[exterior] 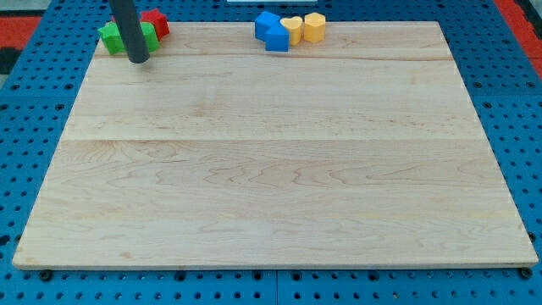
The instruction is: Push yellow hexagon left side of the blue triangle
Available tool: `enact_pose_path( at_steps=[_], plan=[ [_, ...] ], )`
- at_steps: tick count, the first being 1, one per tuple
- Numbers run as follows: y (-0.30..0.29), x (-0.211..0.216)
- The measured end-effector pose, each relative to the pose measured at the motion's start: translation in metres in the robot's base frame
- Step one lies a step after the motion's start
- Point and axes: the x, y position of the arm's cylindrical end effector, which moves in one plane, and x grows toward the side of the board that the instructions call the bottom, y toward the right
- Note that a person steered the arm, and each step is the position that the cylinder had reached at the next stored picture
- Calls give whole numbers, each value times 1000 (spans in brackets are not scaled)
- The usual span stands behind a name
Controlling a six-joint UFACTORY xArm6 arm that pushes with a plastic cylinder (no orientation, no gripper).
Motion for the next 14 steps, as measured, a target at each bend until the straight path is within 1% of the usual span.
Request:
enact_pose_path(
  at_steps=[2, 4, 5, 6, 7, 14],
  plan=[
    [107, 2],
    [241, -6],
    [305, -22],
    [345, -61],
    [355, -94],
    [257, -93]
  ],
)
